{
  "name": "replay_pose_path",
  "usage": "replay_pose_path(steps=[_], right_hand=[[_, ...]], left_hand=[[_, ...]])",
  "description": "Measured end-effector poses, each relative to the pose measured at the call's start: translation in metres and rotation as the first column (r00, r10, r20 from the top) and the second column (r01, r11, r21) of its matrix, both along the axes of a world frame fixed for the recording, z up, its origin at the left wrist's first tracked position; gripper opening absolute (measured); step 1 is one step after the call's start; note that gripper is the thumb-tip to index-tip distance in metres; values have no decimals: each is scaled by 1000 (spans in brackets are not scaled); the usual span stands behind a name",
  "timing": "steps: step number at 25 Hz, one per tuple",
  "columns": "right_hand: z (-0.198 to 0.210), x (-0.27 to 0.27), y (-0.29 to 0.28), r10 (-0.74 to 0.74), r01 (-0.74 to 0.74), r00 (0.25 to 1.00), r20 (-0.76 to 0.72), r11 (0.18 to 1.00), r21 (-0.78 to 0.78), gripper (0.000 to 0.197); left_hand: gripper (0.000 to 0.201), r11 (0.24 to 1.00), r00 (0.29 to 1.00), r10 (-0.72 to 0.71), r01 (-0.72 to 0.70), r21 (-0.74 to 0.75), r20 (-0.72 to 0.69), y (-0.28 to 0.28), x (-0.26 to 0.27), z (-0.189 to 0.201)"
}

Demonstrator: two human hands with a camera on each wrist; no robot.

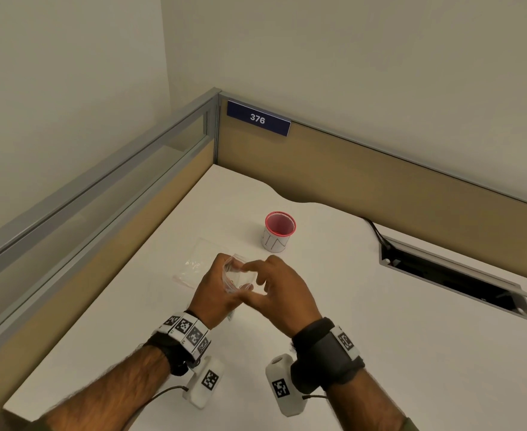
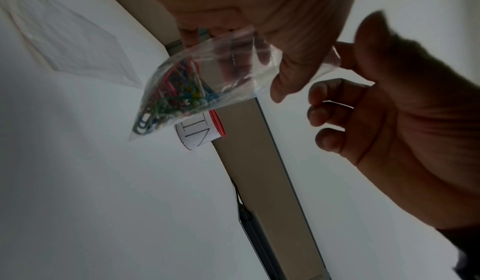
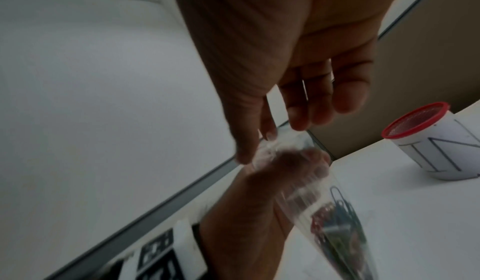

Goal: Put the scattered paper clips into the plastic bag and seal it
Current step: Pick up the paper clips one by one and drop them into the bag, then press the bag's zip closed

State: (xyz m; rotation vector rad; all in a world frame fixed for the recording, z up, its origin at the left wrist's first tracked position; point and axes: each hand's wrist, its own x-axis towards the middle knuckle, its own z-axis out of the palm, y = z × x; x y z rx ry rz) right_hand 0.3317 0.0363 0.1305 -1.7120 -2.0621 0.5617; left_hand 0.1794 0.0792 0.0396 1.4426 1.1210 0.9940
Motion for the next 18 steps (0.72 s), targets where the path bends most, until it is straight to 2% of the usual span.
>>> replay_pose_path(steps=[2,5,8,11,13,14,18], right_hand=[[-7,-1,-3,17,-17,996,84,1000,-7,32],[-14,-5,-4,-5,4,999,39,999,41,17],[-13,-6,-2,-4,5,1000,-3,997,77,17],[-7,-2,3,-25,32,997,-77,995,99,14],[-5,3,6,-23,34,993,-115,995,93,11],[-4,6,7,-12,24,991,-132,996,85,10],[-2,13,10,40,-26,983,-178,996,81,5]], left_hand=[[54,1000,1000,3,-3,-2,0,-1,2,-1],[51,997,999,29,-26,75,-37,-1,3,0],[52,996,999,35,-33,80,-19,0,2,4],[68,995,999,27,-24,98,-27,-5,-5,11],[83,998,999,-18,20,59,-29,-6,-15,9],[82,999,999,-34,35,36,-26,-6,-21,8],[39,995,984,25,-8,-98,175,-2,-31,11]])
